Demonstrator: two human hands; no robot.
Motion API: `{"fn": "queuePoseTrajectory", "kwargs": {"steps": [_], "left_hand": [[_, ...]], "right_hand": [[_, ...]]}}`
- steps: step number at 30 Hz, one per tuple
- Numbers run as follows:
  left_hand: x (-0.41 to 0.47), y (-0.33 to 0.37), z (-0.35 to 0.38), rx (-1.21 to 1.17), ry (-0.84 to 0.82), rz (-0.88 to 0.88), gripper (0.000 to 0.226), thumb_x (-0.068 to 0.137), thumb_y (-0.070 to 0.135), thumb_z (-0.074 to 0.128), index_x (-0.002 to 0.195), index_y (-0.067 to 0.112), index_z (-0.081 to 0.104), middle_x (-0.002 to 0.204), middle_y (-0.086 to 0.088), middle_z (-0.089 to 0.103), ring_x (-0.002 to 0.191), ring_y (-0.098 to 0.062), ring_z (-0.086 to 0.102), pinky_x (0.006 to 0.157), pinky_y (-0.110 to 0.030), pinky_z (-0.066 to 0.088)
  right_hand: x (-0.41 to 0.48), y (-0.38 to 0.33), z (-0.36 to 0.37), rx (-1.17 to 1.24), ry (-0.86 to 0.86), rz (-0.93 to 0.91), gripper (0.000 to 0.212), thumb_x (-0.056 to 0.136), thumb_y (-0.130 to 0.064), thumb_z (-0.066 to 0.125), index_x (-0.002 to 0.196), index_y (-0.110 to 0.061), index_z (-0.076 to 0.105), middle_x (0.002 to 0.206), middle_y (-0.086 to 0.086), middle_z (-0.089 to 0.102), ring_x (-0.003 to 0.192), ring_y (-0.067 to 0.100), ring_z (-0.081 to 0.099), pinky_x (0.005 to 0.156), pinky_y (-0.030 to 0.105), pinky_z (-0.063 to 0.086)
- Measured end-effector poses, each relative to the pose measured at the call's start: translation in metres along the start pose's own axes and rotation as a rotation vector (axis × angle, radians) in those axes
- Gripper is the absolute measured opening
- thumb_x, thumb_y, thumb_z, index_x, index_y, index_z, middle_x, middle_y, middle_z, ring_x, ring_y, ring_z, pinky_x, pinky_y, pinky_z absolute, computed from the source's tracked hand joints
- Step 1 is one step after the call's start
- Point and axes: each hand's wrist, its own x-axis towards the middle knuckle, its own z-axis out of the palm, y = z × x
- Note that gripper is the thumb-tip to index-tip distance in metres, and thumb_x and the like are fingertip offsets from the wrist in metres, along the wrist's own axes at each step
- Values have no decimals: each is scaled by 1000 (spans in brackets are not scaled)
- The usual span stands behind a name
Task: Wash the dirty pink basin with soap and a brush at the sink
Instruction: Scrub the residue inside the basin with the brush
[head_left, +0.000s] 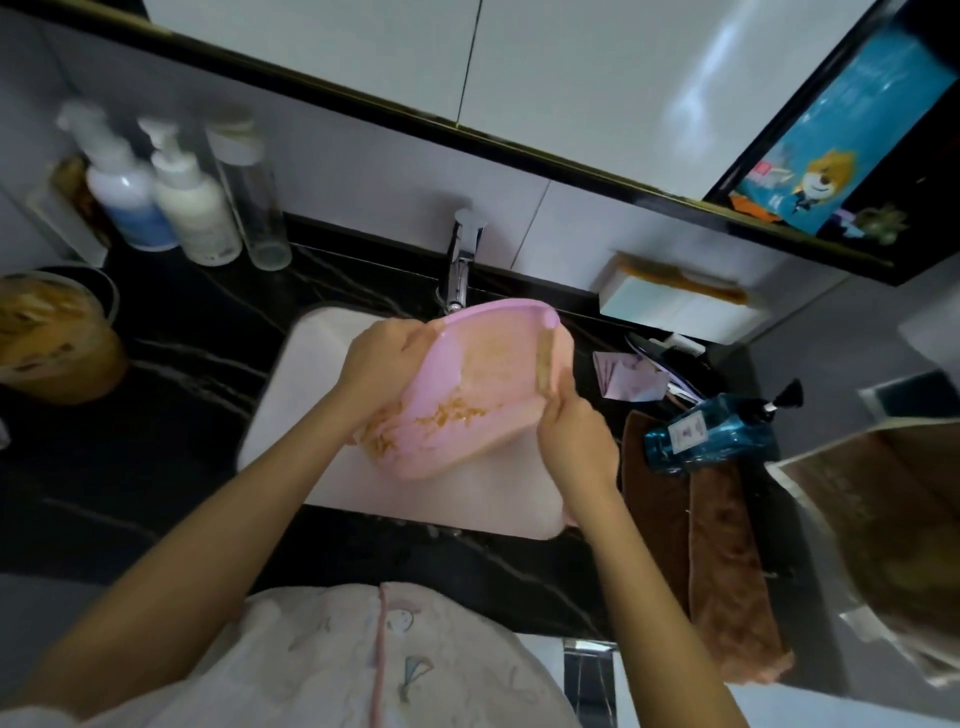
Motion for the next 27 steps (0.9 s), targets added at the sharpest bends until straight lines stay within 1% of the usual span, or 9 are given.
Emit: {"fn": "queuePoseTrajectory", "kwargs": {"steps": [2,7,9,12,15,18,21,25,27], "left_hand": [[2,-3,-4,-3,9,4,47,99,38,36,67,9,54,66,-10,56,63,-23,51,53,-26,33],[1,-2,4,-10,-4,45,56,92,50,30,81,7,65,74,-9,64,70,-25,57,63,-34,44],[0,-3,4,-4,7,35,60,88,53,28,87,7,67,76,-9,66,74,-26,58,68,-38,48],[2,-6,0,-13,-7,16,61,87,54,27,83,6,65,75,-10,64,73,-26,58,67,-37,45],[5,-2,0,-9,-65,23,56,92,52,31,79,6,60,74,-11,62,71,-26,57,62,-34,42],[6,0,0,89,-79,62,42,98,42,34,82,9,52,73,-7,59,69,-23,54,56,-27,35],[-4,-11,-6,127,-27,120,25,98,37,37,95,15,49,82,2,55,71,-15,51,55,-23,33],[-34,-52,-6,-44,105,-40,33,93,38,40,90,11,58,82,-1,61,74,-21,57,61,-31,44],[-46,-67,-4,-50,114,-110,33,97,32,44,79,8,57,73,-5,63,66,-22,57,56,-23,39]], "right_hand": [[-14,8,-1,9,-23,51,50,101,-30,26,150,-24,18,96,13,64,85,27,62,74,41,52],[-49,-18,8,7,-66,-290,52,101,-31,30,150,-33,14,83,9,66,72,26,60,58,31,37],[-20,-13,9,-22,-24,-208,51,101,-31,30,150,-31,15,85,11,65,71,28,59,59,31,39],[6,-2,-5,30,1,-30,50,100,-31,28,150,-25,20,86,11,64,72,26,61,64,43,53],[-10,-11,-8,-45,14,-135,51,101,-30,29,150,-25,16,87,9,64,73,27,62,63,40,52],[-38,-29,1,-151,-47,-290,55,101,-31,27,151,-28,4,90,9,65,78,27,61,60,32,39],[-29,-30,3,-237,11,-264,57,102,-31,25,151,-26,-3,89,8,63,75,24,61,57,28,35],[-7,-13,-3,-227,61,-199,57,102,-32,28,152,-28,2,86,10,63,72,28,61,56,31,42],[-4,-5,-1,-189,91,-222,56,101,-32,28,151,-28,4,84,12,63,66,27,58,56,34,45]]}}
